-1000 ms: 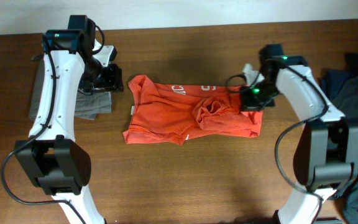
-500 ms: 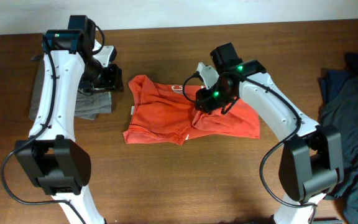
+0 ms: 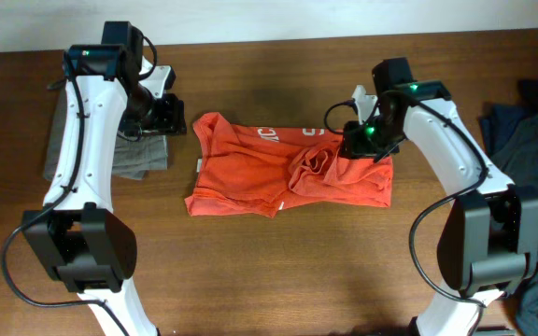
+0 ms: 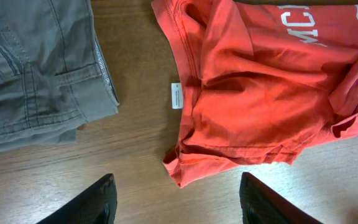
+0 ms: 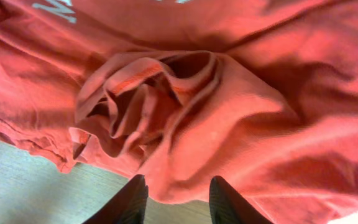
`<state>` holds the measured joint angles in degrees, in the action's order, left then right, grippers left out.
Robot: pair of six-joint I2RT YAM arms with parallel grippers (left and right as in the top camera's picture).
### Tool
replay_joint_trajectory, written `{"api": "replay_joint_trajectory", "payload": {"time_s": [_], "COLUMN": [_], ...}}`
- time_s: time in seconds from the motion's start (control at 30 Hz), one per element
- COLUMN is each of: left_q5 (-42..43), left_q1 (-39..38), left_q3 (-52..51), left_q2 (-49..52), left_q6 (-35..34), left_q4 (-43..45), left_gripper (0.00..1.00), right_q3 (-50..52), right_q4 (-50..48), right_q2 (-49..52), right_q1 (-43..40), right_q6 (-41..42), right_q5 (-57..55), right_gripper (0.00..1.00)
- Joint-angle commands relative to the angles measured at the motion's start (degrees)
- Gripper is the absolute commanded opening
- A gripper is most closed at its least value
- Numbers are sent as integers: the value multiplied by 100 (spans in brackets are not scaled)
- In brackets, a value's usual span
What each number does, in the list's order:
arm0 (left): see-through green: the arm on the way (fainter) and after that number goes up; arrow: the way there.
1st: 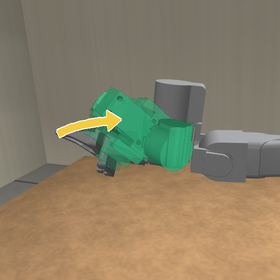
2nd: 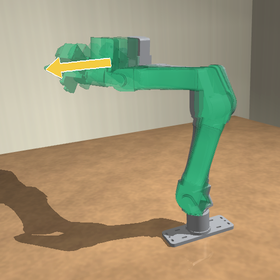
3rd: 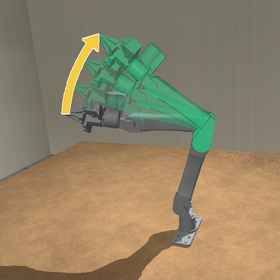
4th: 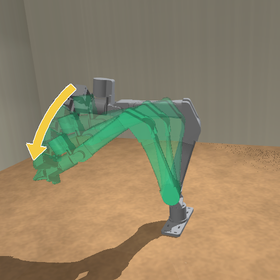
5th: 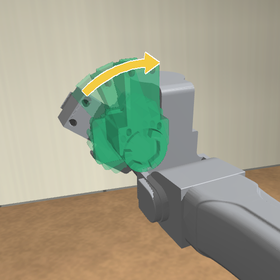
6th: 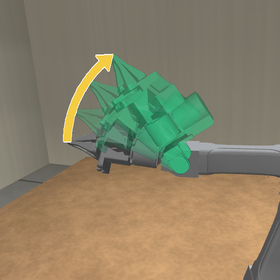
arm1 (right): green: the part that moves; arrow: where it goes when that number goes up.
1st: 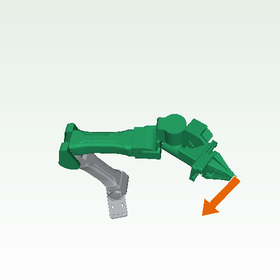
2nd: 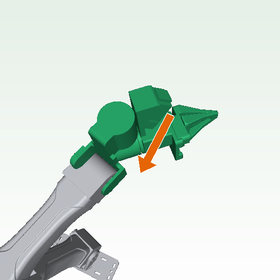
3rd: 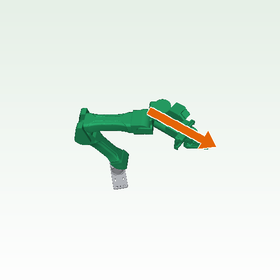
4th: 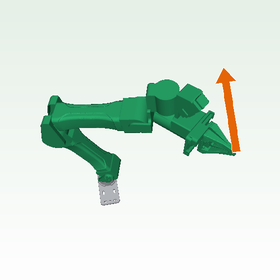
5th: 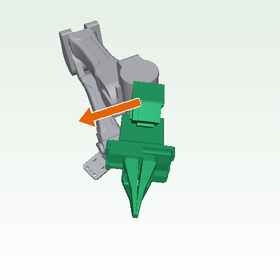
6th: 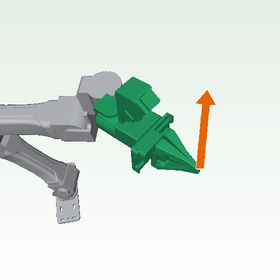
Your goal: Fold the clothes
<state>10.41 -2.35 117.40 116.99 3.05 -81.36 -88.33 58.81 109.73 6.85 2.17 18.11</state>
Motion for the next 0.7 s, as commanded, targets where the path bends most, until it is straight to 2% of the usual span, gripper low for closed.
{"api": "replay_joint_trajectory", "payload": {"time_s": [0.0, 0.13, 0.2, 0.33, 0.4, 0.47, 0.53, 0.6, 0.67], "left_q5": [9, 24, 26, 24, 24, 26, 26, 26, 26], "left_q1": [-11, -11, -11, -11, -11, -11, -11, -13, -11], "left_q3": [-26, -26, -26, -26, -26, -26, -26, -26, -26], "left_q2": [-151, -151, -151, -151, -151, -151, -151, -151, -151], "left_q6": [26, 26, 26, 28, 28, 28, 26, 28, 28], "left_q4": [4, -72, -118, -170, -155, -153, -153, -153, -138], "left_gripper": [64, 64, 64, 64, 64, 64, 64, 64, 64], "right_q3": [-28, -28, -28, -39, -39, -37, -37, -37, -37], "right_q4": [-101, -177, -125, -116, -109, -116, -175, -426, -723], "right_q2": [164, 404, 411, 404, 404, 404, 404, 404, 404], "right_q1": [341, 719, 815, 837, 817, 817, 820, 820, 820], "right_q6": [227, 723, 931, 949, 951, 949, 953, 833, 525], "right_q5": [-83, -595, -1244, -1749, -1746, -1753, -1663, -870, 31], "right_gripper": [36, 36, 41, 41, 33, 31, 21, 4, 4]}}
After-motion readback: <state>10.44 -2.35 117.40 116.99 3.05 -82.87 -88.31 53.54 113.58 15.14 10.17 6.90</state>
